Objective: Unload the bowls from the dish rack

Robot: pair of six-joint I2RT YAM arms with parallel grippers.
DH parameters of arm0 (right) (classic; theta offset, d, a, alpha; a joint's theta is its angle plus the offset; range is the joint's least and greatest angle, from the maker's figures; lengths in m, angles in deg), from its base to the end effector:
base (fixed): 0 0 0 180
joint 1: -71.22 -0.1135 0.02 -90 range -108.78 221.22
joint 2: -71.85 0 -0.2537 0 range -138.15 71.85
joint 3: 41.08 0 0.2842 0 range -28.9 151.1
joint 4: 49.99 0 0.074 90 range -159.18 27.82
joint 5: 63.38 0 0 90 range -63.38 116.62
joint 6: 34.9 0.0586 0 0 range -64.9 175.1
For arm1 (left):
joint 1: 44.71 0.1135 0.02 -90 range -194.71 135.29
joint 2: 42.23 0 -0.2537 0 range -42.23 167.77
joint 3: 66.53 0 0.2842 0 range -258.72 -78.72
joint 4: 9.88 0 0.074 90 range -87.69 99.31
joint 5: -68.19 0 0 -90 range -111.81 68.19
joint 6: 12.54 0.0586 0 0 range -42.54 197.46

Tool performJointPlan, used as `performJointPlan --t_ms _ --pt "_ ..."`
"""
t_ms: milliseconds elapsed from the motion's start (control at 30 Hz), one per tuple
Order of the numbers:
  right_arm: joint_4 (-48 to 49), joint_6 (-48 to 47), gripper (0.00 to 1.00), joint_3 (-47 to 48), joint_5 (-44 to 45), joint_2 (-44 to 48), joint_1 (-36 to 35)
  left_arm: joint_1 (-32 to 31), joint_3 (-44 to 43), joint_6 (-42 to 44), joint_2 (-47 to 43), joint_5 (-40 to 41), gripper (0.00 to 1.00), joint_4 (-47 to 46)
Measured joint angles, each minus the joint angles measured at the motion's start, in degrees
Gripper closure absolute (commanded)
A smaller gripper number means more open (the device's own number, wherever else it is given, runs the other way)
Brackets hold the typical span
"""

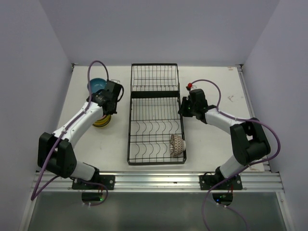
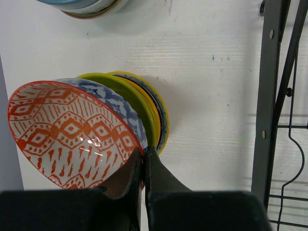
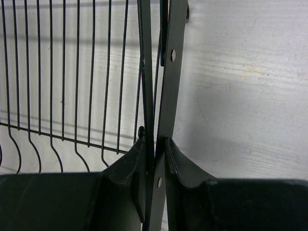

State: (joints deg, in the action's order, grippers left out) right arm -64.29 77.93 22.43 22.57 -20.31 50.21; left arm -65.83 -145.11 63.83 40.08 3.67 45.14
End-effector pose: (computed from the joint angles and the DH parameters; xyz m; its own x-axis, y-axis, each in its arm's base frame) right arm 0.3494 0.1386 0.1405 -0.7437 0.1290 -0.6559 -0.1273 0.9359 0.3283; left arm 0.3220 -0.0974 0.2379 -0.8026 0.0820 -0.5908 -0.0741 0.9691 0.2352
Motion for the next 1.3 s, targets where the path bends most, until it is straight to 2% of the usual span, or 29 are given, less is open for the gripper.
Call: performJointPlan --t_ms 167,200,267,300,400,500,833,1000,1167,1233,1300 --pt "0.00 0.02 1.00 0.00 0.02 -0.02 0.00 0.07 2.16 0.35 0.33 0.35 1.00 -0.17" --pt "0.00 0.02 1.00 0.00 0.02 -0.02 0.00 0.07 2.32 0.33 0.33 0.57 0.88 -0.15" --pt "0.00 0.02 1.00 0.00 0.02 -0.02 0.00 0.07 2.45 0.35 0.33 1.29 0.71 -0.13" --pt "0.00 0.02 1.00 0.00 0.02 -0.02 0.00 0.07 2.45 0.44 0.31 1.90 0.56 -0.13" --pt "0.00 0.02 1.00 0.00 0.02 -0.02 0.00 0.11 2.45 -0.04 0.31 3.13 0.40 -0.13" --pt "0.00 0.02 1.00 0.00 0.02 -0.02 0.00 0.11 2.29 -0.28 0.31 3.67 0.36 -0.09" --pt "0.00 0.02 1.00 0.00 0.00 -0.04 0.00 0.11 -4.04 -0.22 -3.21 1.81 0.31 0.09" --pt "0.02 0.02 1.00 0.00 -0.02 -0.09 0.00 0.04 -6.54 -0.68 -11.06 -9.84 0.31 -3.85" --pt "0.02 0.00 1.00 0.00 -0.13 -0.13 0.04 -1.29 -1.20 -5.35 -18.62 -27.80 0.34 -15.04" --pt "0.04 0.00 1.00 0.00 -0.13 -0.13 0.04 -4.98 1.66 -6.88 -19.23 -29.33 0.33 -18.49" --pt "0.04 0.00 1.00 0.00 -0.13 -0.13 0.04 -12.04 3.26 -7.78 -17.88 -28.13 0.33 -20.02"
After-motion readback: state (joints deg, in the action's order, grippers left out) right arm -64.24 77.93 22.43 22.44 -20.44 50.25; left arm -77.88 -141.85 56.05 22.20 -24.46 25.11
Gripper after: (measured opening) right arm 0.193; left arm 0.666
